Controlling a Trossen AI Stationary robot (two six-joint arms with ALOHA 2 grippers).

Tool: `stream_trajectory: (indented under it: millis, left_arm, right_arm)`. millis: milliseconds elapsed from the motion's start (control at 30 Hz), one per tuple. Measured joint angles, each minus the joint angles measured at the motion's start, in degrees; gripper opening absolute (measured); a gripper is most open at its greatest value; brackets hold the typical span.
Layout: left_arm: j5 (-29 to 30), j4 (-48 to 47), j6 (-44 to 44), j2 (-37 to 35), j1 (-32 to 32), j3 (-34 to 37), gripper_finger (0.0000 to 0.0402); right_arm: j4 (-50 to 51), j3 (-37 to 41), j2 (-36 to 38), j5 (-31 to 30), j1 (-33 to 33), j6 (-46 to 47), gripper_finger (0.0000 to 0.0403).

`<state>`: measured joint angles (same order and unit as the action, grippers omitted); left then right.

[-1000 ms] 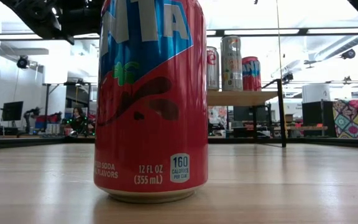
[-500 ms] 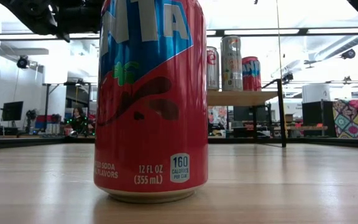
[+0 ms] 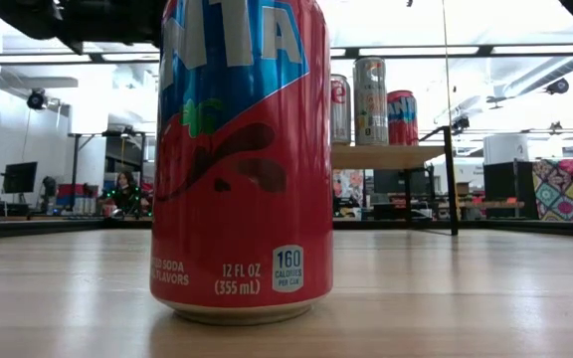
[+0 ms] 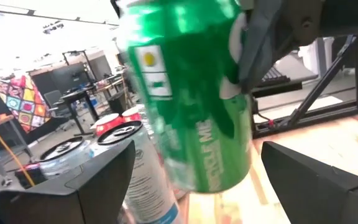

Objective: Place canned beverage on shelf
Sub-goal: Put the green soda can on the shelf aligned with the other green soda cans

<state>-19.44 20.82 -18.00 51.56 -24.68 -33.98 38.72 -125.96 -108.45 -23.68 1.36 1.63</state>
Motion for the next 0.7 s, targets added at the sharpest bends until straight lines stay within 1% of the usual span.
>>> stream_trajectory:
  millis: [100, 233, 400, 500, 700]
  left_arm:
    - [0.0, -2.7, -0.9, -3.0, -0.5, 0.7, 0.0335]
    - [0.0, -2.6, -1.0, -7.4, -1.0, 3.2, 0.0335]
    - [0.0, -2.0, -0.8, -11.9, -1.1, 4.8, 0.0325]
    - [0.6, -1.8, -0.8, -14.0, -1.1, 5.2, 0.0320]
    - [1.0, -2.3, -0.6, -16.9, -1.1, 6.4, 0.0317]
  right_arm:
    - [0.0, 0.1, 0.0, -1.9, -1.6, 0.6, 0.0293]
    - [-0.1, 0.4, 0.0, -2.2, -3.8, 1.9, 0.0293]
    - [-1.9, 3.2, 0.1, -5.3, -6.3, 3.7, 0.0293]
    - [-6.1, 6.2, 0.1, -6.4, -7.4, 4.9, 0.0294]
    - [-15.5, 13.5, 0.1, -6.4, -8.1, 8.2, 0.0296]
